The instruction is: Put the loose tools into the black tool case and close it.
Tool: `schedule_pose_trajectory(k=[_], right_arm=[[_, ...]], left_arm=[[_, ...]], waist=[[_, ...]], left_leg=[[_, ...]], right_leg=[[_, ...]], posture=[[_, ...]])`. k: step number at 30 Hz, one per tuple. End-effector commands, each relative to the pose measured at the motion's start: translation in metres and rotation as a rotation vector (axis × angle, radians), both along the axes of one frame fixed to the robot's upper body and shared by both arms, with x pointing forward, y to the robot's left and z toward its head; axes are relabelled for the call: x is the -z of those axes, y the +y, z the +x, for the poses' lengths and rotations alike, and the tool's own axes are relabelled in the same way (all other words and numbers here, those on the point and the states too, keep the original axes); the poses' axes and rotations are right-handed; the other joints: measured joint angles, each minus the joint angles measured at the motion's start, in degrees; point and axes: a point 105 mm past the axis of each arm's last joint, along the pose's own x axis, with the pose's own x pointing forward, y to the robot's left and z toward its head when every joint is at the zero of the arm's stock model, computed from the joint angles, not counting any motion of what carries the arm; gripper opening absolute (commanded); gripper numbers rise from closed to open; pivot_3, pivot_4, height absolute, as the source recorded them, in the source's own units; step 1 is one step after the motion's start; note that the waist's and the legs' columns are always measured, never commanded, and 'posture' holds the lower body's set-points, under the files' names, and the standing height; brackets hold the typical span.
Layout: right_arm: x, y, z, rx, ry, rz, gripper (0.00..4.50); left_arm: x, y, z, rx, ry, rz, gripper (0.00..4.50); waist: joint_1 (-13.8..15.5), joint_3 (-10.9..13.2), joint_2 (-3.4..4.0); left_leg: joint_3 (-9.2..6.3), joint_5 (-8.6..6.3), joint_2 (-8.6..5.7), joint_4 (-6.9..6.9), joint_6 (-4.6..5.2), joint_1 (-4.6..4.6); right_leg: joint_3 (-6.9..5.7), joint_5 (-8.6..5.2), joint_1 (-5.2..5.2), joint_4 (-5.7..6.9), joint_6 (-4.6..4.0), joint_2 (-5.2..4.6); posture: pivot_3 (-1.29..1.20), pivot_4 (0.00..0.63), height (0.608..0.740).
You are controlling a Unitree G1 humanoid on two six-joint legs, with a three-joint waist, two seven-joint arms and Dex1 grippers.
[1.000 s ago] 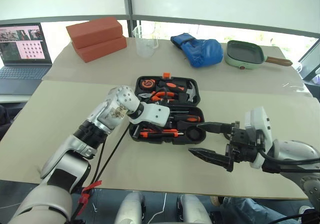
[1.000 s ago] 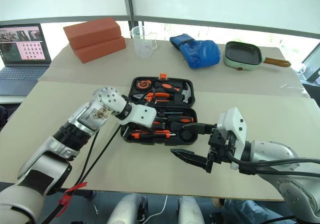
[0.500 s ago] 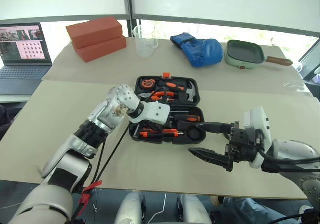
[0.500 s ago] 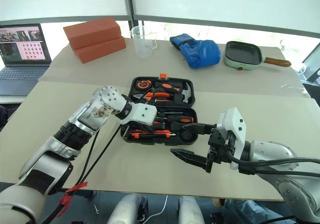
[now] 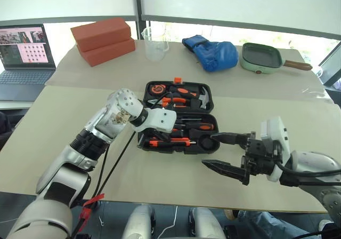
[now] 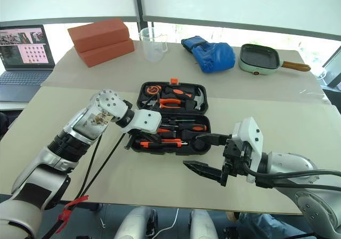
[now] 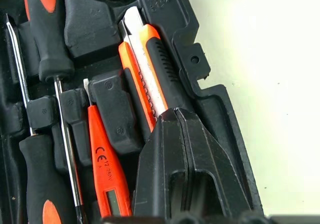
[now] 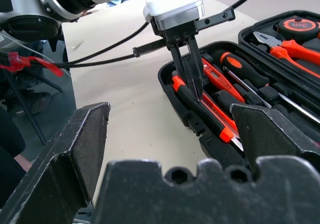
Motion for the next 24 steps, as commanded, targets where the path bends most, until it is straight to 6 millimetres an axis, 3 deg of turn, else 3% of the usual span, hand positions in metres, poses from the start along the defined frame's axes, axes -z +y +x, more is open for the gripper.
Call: schedule_pose_trajectory(k=[1, 9, 15, 21, 24], right_arm=[[-0.010, -0.002, -0.001, 0.002, -0.060, 0.006, 4.50], [-0.008, -0.003, -0.002, 0.009, -0.056, 0.003, 4.50], [-0.007, -0.003, -0.001, 0.010, -0.056, 0.006, 4.50], [-0.006, -0.004, -0.001, 0.011, -0.054, 0.007, 4.50], [-0.006, -0.004, -0.001, 0.012, -0.055, 0.001, 4.50]], left_arm=[[0.000, -0.001, -0.003, 0.035, -0.014, 0.024, 0.04], [0.025, 0.007, -0.016, 0.086, 0.004, 0.109, 0.04], [0.044, 0.012, -0.010, 0.076, -0.045, 0.158, 0.04], [0.049, 0.012, -0.014, 0.077, -0.028, 0.151, 0.04], [0.032, 0.008, -0.008, 0.031, -0.033, 0.078, 0.04]], waist=[[0.0, 0.0, 0.00], [-0.3, 0.0, 0.04], [-0.1, -0.1, 0.11], [0.0, -0.2, 0.17], [-0.1, -0.2, 0.17]], left_leg=[[0.00, 0.00, 0.01, 0.00, 0.00, 0.00], [0.00, 0.00, 0.03, -0.04, 0.00, 0.06], [0.01, 0.00, 0.03, -0.05, 0.00, 0.14], [0.00, -0.01, 0.03, -0.05, 0.01, 0.38], [-0.01, -0.04, 0.06, -0.11, 0.04, 0.67]], right_leg=[[0.00, 0.00, 0.00, 0.00, 0.00, 0.01], [0.03, -0.01, 0.01, 0.00, -0.01, 0.03], [0.03, -0.02, 0.11, -0.04, -0.03, 0.03], [0.01, -0.02, 0.42, -0.07, -0.02, 0.02], [-0.01, -0.04, 0.73, -0.16, -0.03, 0.03]], posture=[[0.00, 0.150, 0.738], [0.00, 0.150, 0.738], [0.00, 0.150, 0.738], [0.00, 0.150, 0.738], [0.00, 0.150, 0.738]])
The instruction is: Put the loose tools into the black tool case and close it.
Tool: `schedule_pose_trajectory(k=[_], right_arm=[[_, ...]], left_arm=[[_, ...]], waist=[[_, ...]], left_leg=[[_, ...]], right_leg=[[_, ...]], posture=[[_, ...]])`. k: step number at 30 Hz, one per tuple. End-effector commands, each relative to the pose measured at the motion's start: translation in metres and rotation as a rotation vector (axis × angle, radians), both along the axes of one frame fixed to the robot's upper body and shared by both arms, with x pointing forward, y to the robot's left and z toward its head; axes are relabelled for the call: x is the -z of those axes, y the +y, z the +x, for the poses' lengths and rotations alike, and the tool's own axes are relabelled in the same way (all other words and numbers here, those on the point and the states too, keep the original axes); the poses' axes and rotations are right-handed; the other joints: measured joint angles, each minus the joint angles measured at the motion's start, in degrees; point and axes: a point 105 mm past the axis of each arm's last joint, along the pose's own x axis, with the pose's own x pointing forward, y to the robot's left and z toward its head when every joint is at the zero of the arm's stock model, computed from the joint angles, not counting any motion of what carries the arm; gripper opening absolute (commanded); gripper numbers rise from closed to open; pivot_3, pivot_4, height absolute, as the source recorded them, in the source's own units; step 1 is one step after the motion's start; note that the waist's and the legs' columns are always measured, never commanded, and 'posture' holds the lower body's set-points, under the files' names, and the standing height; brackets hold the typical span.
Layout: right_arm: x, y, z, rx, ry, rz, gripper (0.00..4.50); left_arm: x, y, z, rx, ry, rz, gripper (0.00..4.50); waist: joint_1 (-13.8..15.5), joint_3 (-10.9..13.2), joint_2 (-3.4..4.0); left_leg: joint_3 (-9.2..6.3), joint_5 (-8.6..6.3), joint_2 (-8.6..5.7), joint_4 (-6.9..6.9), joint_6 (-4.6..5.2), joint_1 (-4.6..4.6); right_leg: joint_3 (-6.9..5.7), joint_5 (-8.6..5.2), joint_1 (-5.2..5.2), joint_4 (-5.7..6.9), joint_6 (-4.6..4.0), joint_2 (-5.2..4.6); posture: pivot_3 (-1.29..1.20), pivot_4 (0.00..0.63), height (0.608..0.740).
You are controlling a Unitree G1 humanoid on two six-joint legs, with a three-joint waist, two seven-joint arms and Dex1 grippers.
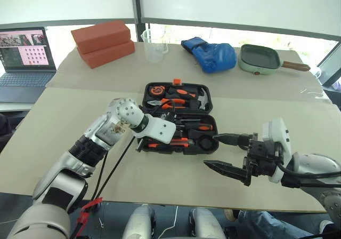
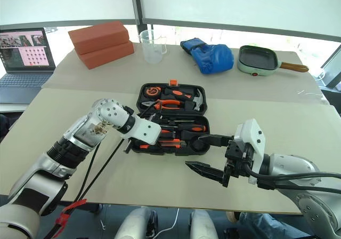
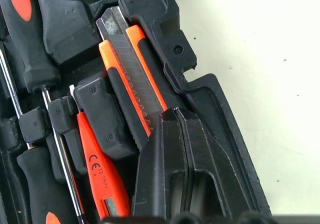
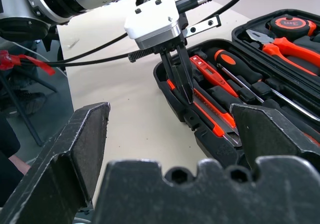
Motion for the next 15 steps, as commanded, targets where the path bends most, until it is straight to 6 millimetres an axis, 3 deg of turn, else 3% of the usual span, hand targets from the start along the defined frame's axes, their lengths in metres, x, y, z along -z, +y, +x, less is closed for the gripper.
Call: schedule_pose_trajectory(k=[1, 6, 10, 11, 12, 15], right_arm=[[-0.008, -0.001, 0.000, 0.001, -0.055, -0.002, 4.50], [-0.004, -0.020, 0.008, 0.112, -0.079, -0.070, 4.50], [0.000, -0.060, 0.010, 0.272, -0.062, -0.140, 4.50], [0.002, -0.075, 0.009, 0.319, -0.043, -0.148, 4.50], [0.003, -0.088, 0.007, 0.359, -0.025, -0.156, 4.50], [0.010, -0.129, -0.004, 0.463, 0.038, -0.204, 4.50]], left_arm=[[0.003, 0.003, 0.001, -0.066, 0.066, -0.027, 0.04], [-0.048, 0.005, 0.008, -0.222, 0.157, -0.354, 0.04], [-0.073, 0.037, 0.008, -0.332, 0.187, -0.501, 0.04], [-0.078, 0.046, 0.005, -0.359, 0.218, -0.530, 0.56], [-0.082, 0.053, 0.002, -0.381, 0.252, -0.559, 0.72], [-0.094, 0.069, -0.008, -0.421, 0.274, -0.634, 1.74]], waist=[[0.0, 0.0, 0.00], [0.0, 0.0, -0.05], [0.0, 0.0, -0.04], [-0.1, 0.0, -0.04], [-0.1, 0.0, -0.04], [0.0, 0.0, -0.04]], left_leg=[[-0.01, 0.00, 0.00, 0.00, 0.00, 0.02], [-0.03, 0.00, 0.01, 0.01, 0.00, -0.15], [-0.02, 0.01, 0.01, 0.09, -0.01, -0.63], [-0.02, 0.01, -0.01, 0.07, -0.01, -0.62], [-0.02, 0.01, -0.01, 0.05, -0.01, -0.61], [0.00, 0.01, 0.01, 0.04, -0.01, -0.60]], right_leg=[[-0.01, -0.01, 0.02, 0.00, 0.00, 0.00], [-0.02, -0.01, -0.14, 0.02, 0.01, -0.02], [0.02, 0.00, -0.72, 0.21, 0.03, -0.05], [0.02, 0.00, -0.72, 0.21, 0.03, -0.05], [0.02, 0.00, -0.71, 0.20, 0.03, -0.03], [0.02, 0.00, -0.70, 0.18, 0.03, -0.05]], posture=[[0.00, 0.150, 0.738], [0.00, 0.150, 0.738], [0.00, 0.150, 0.738], [0.00, 0.150, 0.738], [0.00, 0.150, 0.738], [0.00, 0.150, 0.738]])
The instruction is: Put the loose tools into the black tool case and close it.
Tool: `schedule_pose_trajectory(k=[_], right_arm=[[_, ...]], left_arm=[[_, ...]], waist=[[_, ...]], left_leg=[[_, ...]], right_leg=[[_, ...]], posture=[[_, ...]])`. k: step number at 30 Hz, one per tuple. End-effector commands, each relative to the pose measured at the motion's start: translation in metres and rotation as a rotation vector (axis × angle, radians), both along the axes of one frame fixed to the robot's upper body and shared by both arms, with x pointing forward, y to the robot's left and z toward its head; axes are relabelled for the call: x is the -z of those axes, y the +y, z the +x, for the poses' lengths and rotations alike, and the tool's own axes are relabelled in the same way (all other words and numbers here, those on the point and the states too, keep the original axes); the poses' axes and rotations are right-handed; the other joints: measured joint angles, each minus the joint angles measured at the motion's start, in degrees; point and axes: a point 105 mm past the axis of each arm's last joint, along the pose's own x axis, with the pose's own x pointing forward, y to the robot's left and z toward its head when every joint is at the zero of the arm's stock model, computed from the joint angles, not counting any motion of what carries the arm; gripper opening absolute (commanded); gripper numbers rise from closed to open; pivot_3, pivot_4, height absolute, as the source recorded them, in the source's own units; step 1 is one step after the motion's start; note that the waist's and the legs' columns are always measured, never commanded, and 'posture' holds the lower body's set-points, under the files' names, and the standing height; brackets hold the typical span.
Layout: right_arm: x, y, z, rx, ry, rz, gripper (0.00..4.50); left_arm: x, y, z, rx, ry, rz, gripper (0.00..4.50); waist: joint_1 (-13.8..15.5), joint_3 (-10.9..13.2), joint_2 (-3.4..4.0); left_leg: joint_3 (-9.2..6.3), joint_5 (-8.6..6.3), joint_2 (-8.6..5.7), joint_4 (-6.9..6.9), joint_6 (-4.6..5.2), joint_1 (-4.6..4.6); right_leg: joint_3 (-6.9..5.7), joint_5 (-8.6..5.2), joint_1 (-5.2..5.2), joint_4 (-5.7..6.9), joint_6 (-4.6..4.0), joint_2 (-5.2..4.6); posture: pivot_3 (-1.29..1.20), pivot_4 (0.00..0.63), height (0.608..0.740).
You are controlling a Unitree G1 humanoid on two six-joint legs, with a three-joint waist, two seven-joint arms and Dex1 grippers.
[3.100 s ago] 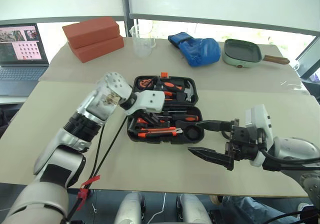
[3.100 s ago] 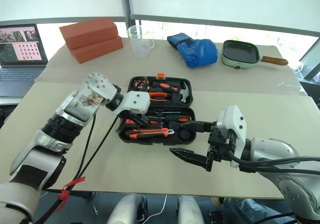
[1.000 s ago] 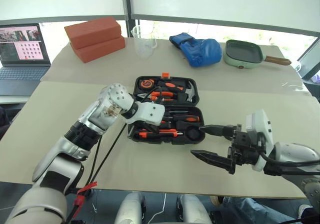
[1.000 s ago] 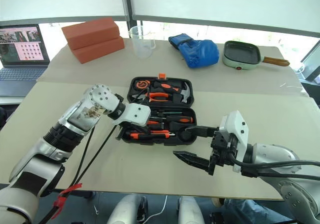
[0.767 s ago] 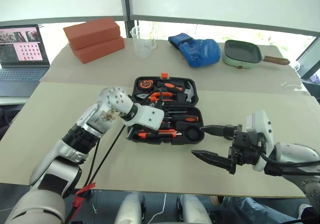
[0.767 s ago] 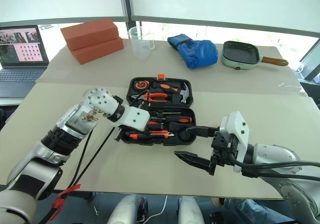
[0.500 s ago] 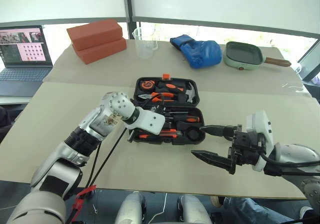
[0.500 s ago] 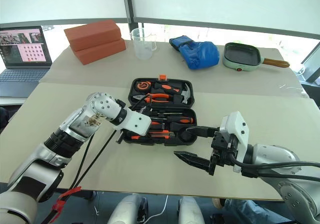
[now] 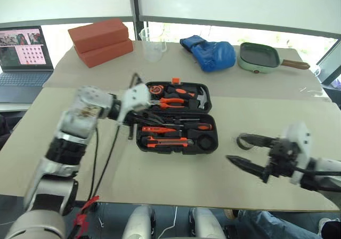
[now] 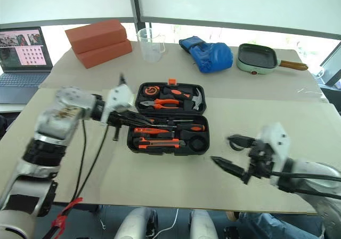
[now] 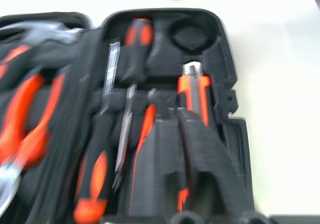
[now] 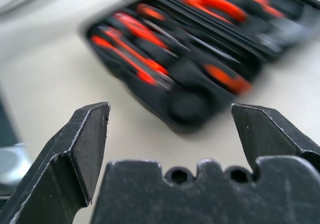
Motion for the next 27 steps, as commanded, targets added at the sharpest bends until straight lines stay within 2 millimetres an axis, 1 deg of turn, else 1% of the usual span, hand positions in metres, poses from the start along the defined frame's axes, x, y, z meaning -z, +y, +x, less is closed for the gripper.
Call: schedule_pose_trajectory(k=[1, 2, 5, 6, 7, 8, 10, 15, 18, 20, 24, 27], right_arm=[[-0.007, -0.044, -0.011, 0.097, -0.003, -0.059, 4.50], [-0.004, -0.056, -0.015, 0.129, 0.024, -0.062, 4.50], [0.002, -0.088, -0.025, 0.197, 0.093, -0.076, 4.50], [0.004, -0.094, -0.026, 0.198, 0.104, -0.095, 4.50], [0.004, -0.098, -0.025, 0.191, 0.114, -0.114, 4.50], [0.003, -0.100, -0.023, 0.178, 0.118, -0.131, 4.50], [0.003, -0.099, -0.016, 0.134, 0.118, -0.168, 4.50], [0.007, -0.082, 0.021, 0.024, 0.108, -0.236, 4.50], [0.019, -0.065, 0.044, -0.054, 0.116, -0.276, 4.50], [0.027, -0.055, 0.056, -0.092, 0.128, -0.295, 4.50], [0.041, -0.041, 0.076, -0.103, 0.159, -0.282, 4.50], [0.055, -0.030, 0.086, -0.116, 0.171, -0.264, 4.50]], left_arm=[[-0.024, 0.010, -0.018, -0.001, -0.012, -0.108, 2.23], [-0.028, 0.012, -0.025, 0.007, -0.001, -0.136, 2.44], [-0.032, 0.020, -0.045, -0.001, 0.031, -0.164, 3.57], [-0.029, 0.023, -0.050, -0.009, 0.036, -0.150, 3.84], [-0.026, 0.026, -0.055, -0.018, 0.037, -0.131, 4.35], [-0.024, 0.028, -0.059, -0.023, 0.039, -0.116, 4.49], [-0.022, 0.028, -0.066, -0.025, 0.043, -0.102, 4.49], [-0.022, 0.020, -0.074, -0.007, 0.037, -0.096, 4.49], [-0.020, 0.015, -0.071, -0.023, 0.003, -0.081, 4.49], [-0.020, 0.012, -0.069, -0.030, -0.012, -0.076, 4.49], [-0.026, 0.006, -0.066, -0.028, -0.073, -0.112, 4.49], [-0.031, 0.002, -0.062, -0.049, -0.134, -0.149, 4.49]], waist=[[0.1, 0.0, 0.00], [0.2, 0.0, 0.00], [0.0, 0.0, 0.00], [0.0, 0.0, 0.00], [-0.1, 0.0, 0.02], [-0.3, 0.0, 0.03], [-0.5, 0.0, 0.03], [-1.0, 0.0, 0.02], [-1.0, 0.0, 0.02], [-0.8, 0.0, 0.05], [-0.6, 0.0, 0.05], [-0.4, 0.0, 0.05]], left_leg=[[0.00, 0.00, 0.00, 0.01, 0.00, 0.01], [0.00, 0.00, 0.01, 0.01, 0.00, 0.01], [0.00, 0.00, 0.03, 0.01, 0.00, 0.03], [0.01, 0.00, 0.03, -0.01, 0.00, 0.04], [0.02, 0.00, 0.04, -0.02, 0.00, 0.08], [0.03, 0.00, 0.04, -0.05, 0.00, 0.10], [0.08, 0.00, 0.05, -0.10, -0.01, 0.18], [0.09, 0.04, 0.03, -0.11, -0.07, 0.22], [0.10, 0.04, 0.00, -0.12, -0.08, 0.21], [0.12, 0.05, -0.03, -0.12, -0.09, 0.19], [0.14, 0.05, -0.05, -0.12, -0.09, 0.13], [0.16, 0.05, -0.04, -0.11, -0.09, 0.12]], right_leg=[[0.00, 0.00, 0.03, -0.02, 0.01, -0.01], [-0.01, -0.01, 0.05, -0.03, 0.02, -0.03], [0.00, -0.01, 0.08, -0.08, 0.03, -0.06], [0.01, -0.01, 0.08, -0.08, 0.03, -0.06], [0.01, -0.02, 0.09, -0.08, 0.02, -0.05], [0.02, -0.03, 0.08, -0.08, 0.00, -0.04], [0.08, -0.05, 0.10, -0.07, -0.04, 0.00], [0.10, -0.06, 0.11, -0.08, -0.07, 0.04], [0.10, -0.06, 0.08, -0.07, -0.07, 0.05], [0.11, -0.06, 0.06, -0.07, -0.07, 0.04], [0.11, -0.05, 0.00, -0.06, -0.07, 0.03], [0.10, -0.05, 0.00, -0.06, -0.06, 0.02]], posture=[[0.00, 0.150, 0.738], [0.00, 0.150, 0.738], [0.00, 0.150, 0.738], [0.00, 0.150, 0.738], [0.00, 0.150, 0.738], [0.00, 0.150, 0.738], [0.00, 0.150, 0.738], [0.00, 0.150, 0.738], [0.00, 0.150, 0.738], [0.00, 0.150, 0.738], [0.00, 0.150, 0.738], [0.00, 0.150, 0.738]])
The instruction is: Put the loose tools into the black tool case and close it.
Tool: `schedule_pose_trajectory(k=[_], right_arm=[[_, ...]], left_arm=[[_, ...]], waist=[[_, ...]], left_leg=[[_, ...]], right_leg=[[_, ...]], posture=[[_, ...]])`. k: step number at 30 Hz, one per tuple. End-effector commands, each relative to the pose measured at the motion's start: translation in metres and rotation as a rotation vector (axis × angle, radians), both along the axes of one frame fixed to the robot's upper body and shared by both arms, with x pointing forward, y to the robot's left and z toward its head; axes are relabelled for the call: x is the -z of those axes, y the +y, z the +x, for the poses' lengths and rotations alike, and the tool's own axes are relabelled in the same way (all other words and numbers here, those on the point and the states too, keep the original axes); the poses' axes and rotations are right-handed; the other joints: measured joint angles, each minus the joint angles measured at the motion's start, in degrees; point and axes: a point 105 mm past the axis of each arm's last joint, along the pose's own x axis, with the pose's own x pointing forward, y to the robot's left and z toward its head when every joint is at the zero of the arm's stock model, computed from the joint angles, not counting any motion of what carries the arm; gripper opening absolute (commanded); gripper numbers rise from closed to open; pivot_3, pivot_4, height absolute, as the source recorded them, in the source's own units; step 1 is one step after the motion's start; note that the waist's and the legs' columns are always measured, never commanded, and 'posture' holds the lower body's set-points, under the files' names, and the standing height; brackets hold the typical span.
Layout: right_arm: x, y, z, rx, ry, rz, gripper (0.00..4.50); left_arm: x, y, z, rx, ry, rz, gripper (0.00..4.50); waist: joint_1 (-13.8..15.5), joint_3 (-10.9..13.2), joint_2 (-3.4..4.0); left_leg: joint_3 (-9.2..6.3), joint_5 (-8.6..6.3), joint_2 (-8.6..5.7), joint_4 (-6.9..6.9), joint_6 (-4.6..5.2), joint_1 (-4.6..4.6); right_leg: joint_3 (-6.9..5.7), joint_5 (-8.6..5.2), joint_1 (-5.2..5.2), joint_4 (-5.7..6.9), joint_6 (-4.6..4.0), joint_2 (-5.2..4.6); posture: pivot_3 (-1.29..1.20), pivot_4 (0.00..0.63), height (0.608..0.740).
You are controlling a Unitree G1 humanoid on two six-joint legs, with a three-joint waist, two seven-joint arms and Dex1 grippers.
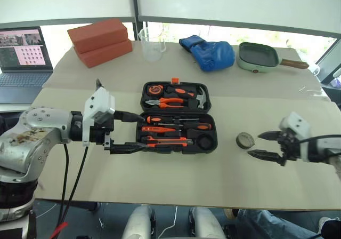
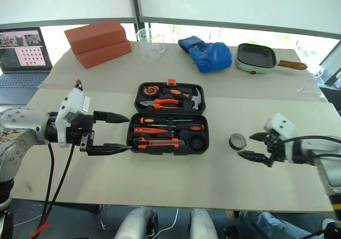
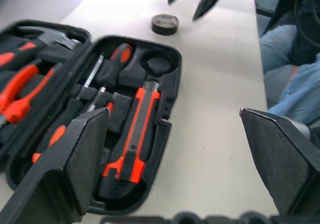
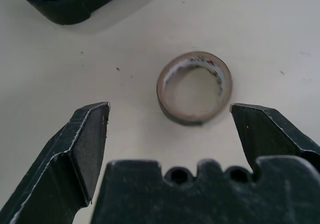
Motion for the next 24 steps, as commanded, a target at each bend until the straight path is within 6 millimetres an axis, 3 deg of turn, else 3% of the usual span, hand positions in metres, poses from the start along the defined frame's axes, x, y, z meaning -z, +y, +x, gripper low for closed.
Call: schedule_pose_trajectory(k=[1, 3, 4, 8, 15, 16, 19, 21, 24], right_arm=[[0.008, 0.007, 0.009, -0.001, -0.003, 0.002, 4.50], [0.014, 0.012, 0.010, -0.007, 0.001, 0.012, 4.50], [0.018, 0.014, 0.011, -0.008, 0.001, 0.013, 3.97], [0.023, 0.021, 0.009, -0.031, -0.007, -0.002, 2.73], [0.005, 0.030, 0.006, -0.062, -0.056, 0.000, 0.28], [0.003, 0.031, 0.006, -0.065, -0.060, 0.000, 0.10], [-0.026, 0.041, 0.002, -0.103, -0.102, 0.058, 0.10], [-0.047, 0.058, -0.001, -0.150, -0.135, 0.119, 0.10], [-0.070, 0.099, -0.011, -0.282, -0.175, 0.185, 0.10]], left_arm=[[-0.012, -0.006, 0.000, -0.001, -0.108, -0.024, 4.49], [-0.009, -0.004, 0.000, -0.006, -0.105, -0.005, 4.49], [-0.008, -0.003, -0.001, -0.007, -0.098, 0.008, 4.50], [-0.008, -0.002, 0.002, -0.010, -0.105, 0.014, 4.50], [-0.007, -0.005, 0.004, 0.014, -0.109, 0.015, 4.50], [-0.007, -0.005, 0.004, 0.015, -0.109, 0.016, 4.50], [-0.004, -0.006, 0.004, 0.032, -0.108, 0.033, 4.50], [-0.002, -0.005, 0.004, 0.040, -0.109, 0.047, 4.50], [0.002, -0.007, 0.002, 0.063, -0.103, 0.062, 4.50]], waist=[[0.1, 0.0, 0.00], [0.2, 0.0, 0.00], [0.2, 0.0, 0.00], [0.2, 0.0, 0.01], [0.2, 0.0, 0.01], [0.2, 0.0, 0.01], [0.3, 0.0, 0.04], [0.3, 0.0, 0.05], [0.0, 0.0, 0.06]], left_leg=[[0.01, 0.00, 0.00, 0.00, 0.00, 0.00], [0.02, 0.00, 0.01, 0.00, 0.00, 0.00], [0.01, 0.00, 0.00, 0.00, 0.00, 0.00], [0.04, 0.00, 0.03, 0.00, 0.00, 0.03], [0.06, 0.00, 0.03, 0.00, 0.00, 0.03], [0.06, 0.00, 0.04, 0.00, 0.00, 0.03], [0.07, 0.00, 0.03, 0.00, 0.00, 0.02], [0.07, 0.00, 0.03, 0.00, 0.00, 0.01], [0.06, 0.00, 0.08, -0.01, 0.00, 0.01]], right_leg=[[0.00, 0.00, 0.00, 0.00, 0.00, 0.00], [0.00, 0.01, 0.00, 0.01, 0.00, 0.01], [-0.01, 0.01, 0.00, 0.01, 0.00, 0.00], [0.00, 0.02, 0.02, 0.02, 0.00, 0.01], [0.00, 0.02, 0.00, 0.03, 0.00, 0.02], [0.00, 0.02, 0.00, 0.04, -0.01, 0.03], [0.00, 0.02, -0.03, 0.04, 0.00, 0.02], [0.01, 0.02, -0.04, 0.05, 0.00, 0.02], [0.01, 0.03, -0.07, 0.06, -0.02, 0.05]], posture=[[0.00, 0.150, 0.738], [0.00, 0.150, 0.738], [0.00, 0.150, 0.738], [0.00, 0.150, 0.738], [0.00, 0.150, 0.738], [0.00, 0.150, 0.738], [0.00, 0.150, 0.738], [0.00, 0.150, 0.738], [0.00, 0.150, 0.738]])
